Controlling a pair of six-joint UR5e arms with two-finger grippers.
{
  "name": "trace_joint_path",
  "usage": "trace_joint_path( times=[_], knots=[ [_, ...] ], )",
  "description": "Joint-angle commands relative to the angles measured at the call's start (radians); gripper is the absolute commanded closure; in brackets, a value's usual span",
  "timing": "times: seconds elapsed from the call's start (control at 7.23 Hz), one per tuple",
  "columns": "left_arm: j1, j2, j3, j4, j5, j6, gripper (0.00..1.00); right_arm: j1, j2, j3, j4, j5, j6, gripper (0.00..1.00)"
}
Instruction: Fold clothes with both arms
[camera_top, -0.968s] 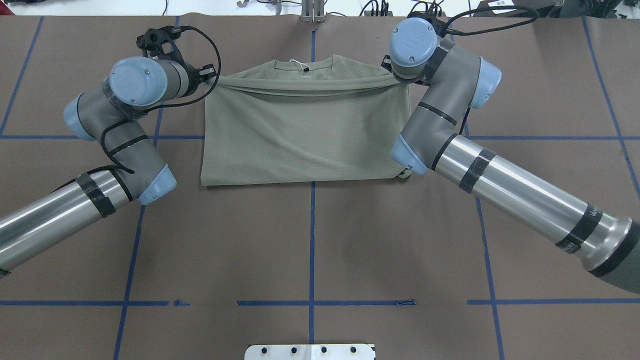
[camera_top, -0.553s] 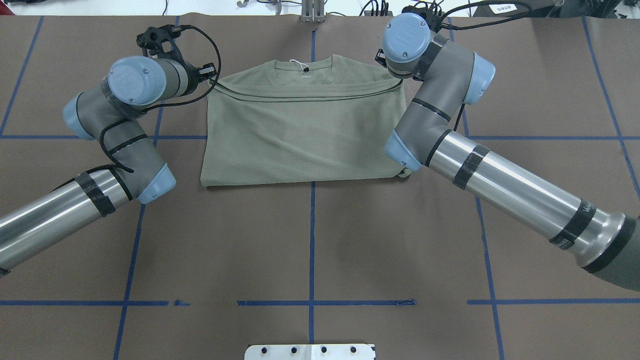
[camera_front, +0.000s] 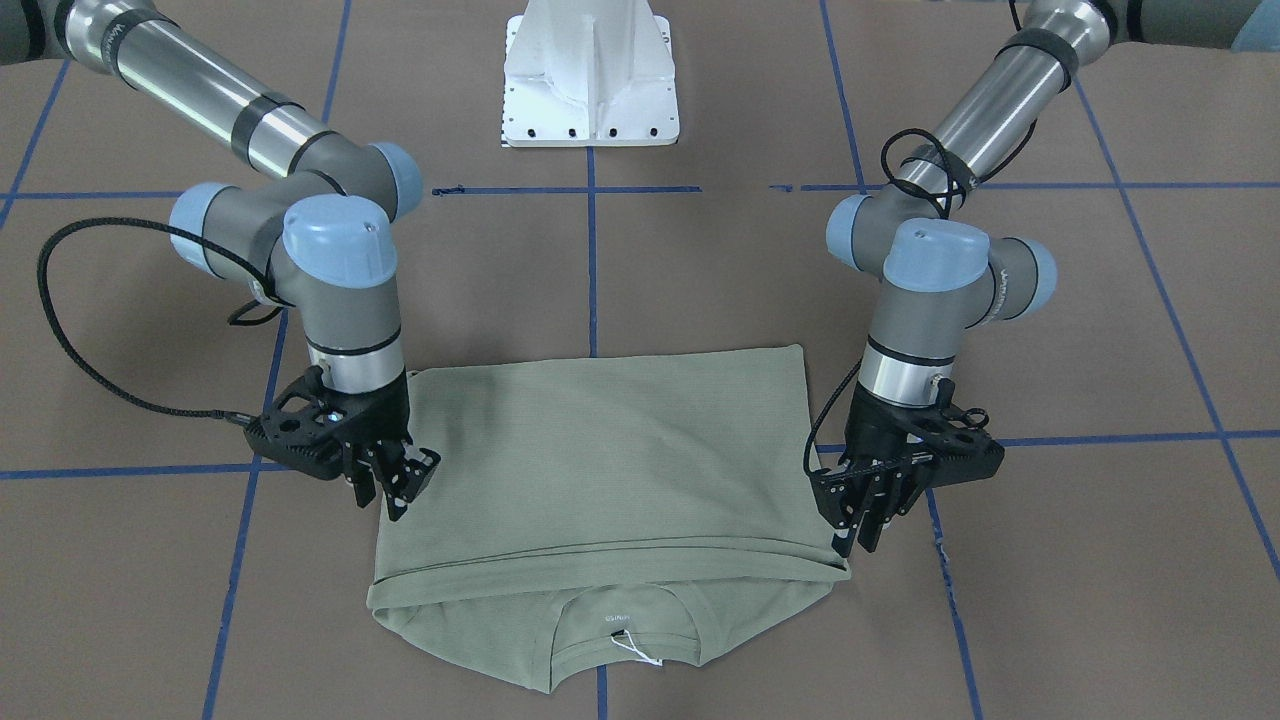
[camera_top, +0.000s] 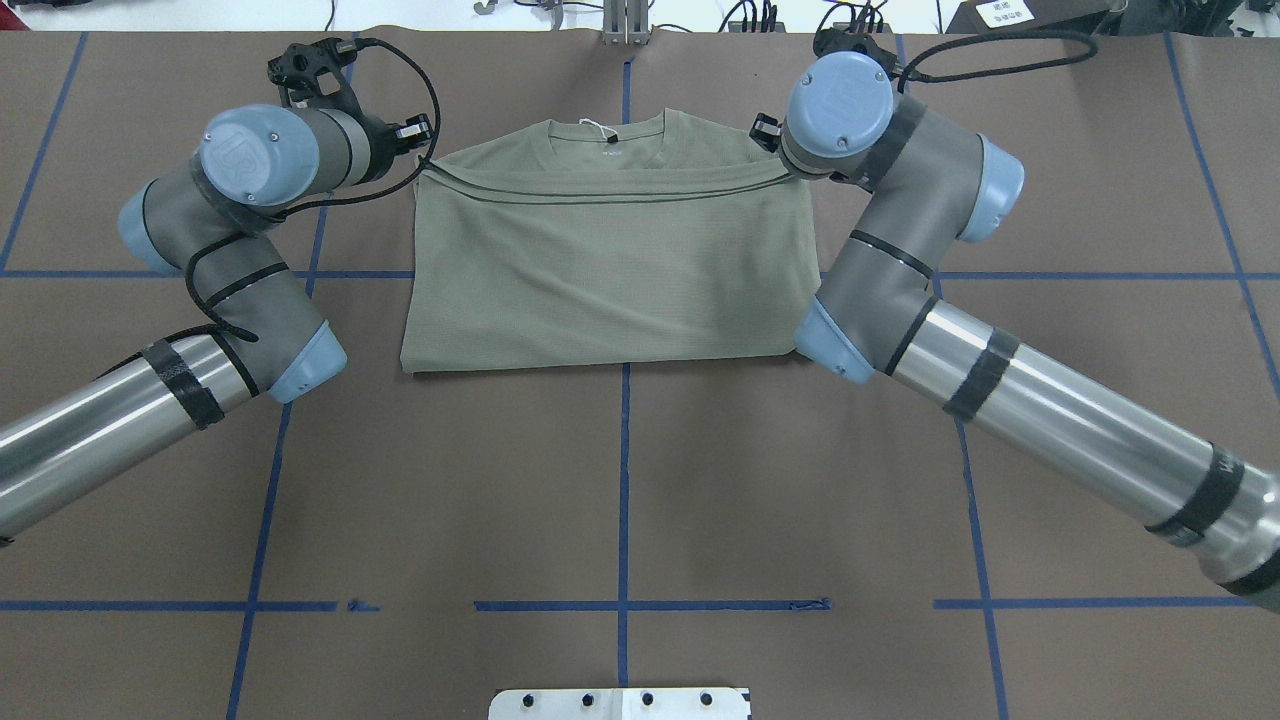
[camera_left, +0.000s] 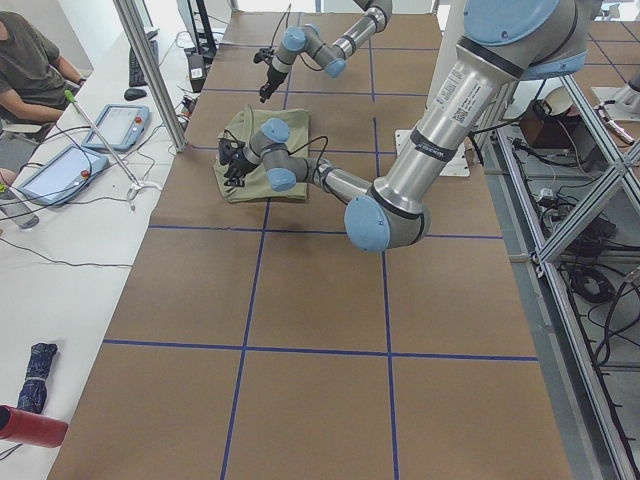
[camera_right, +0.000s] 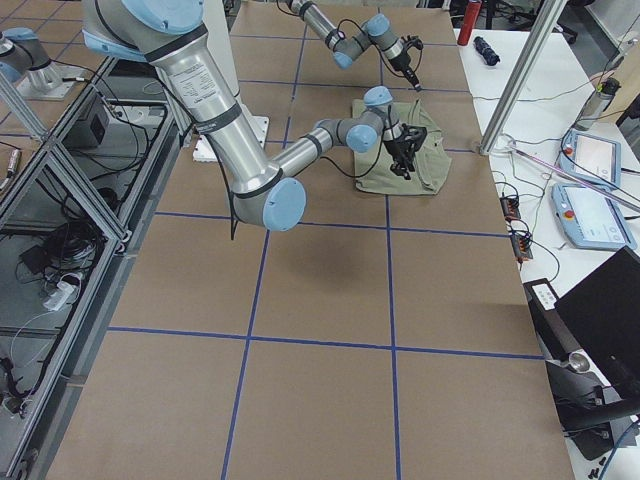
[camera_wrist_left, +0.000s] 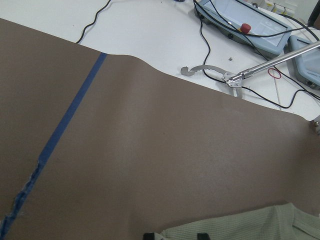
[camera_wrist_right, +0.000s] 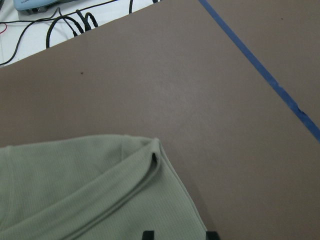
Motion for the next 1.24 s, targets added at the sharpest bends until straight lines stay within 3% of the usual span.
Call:
trace_joint_path(
  times=[0.0, 0.28, 0.41, 0.83, 0.97, 1.11],
  knots=[
    [0.0, 0.011, -0.014, 0.004, -0.027, 0.0, 0.6, -0.081, -0.157, 0.164, 0.001, 0.003, 0.232, 0.45],
    [0.001, 0.011, -0.014, 0.005, -0.027, 0.0, 0.6, -0.127, -0.179, 0.165, 0.003, -0.002, 0.369, 0.43],
    [0.003, 0.011, -0.014, 0.005, -0.027, 0.0, 0.6, -0.133, -0.179, 0.167, 0.003, 0.0, 0.382, 0.36],
    [0.001, 0.011, -0.013, 0.007, -0.024, 0.003, 0.6, -0.155, -0.169, 0.141, 0.001, -0.008, 0.425, 0.36],
    [0.003, 0.011, -0.011, 0.007, -0.024, 0.003, 0.6, -0.155, -0.164, 0.123, 0.003, -0.008, 0.422, 0.37],
    [0.001, 0.01, -0.011, 0.007, -0.024, 0.003, 0.6, -0.156, -0.161, 0.124, 0.003, -0.009, 0.423, 0.49]
  ],
)
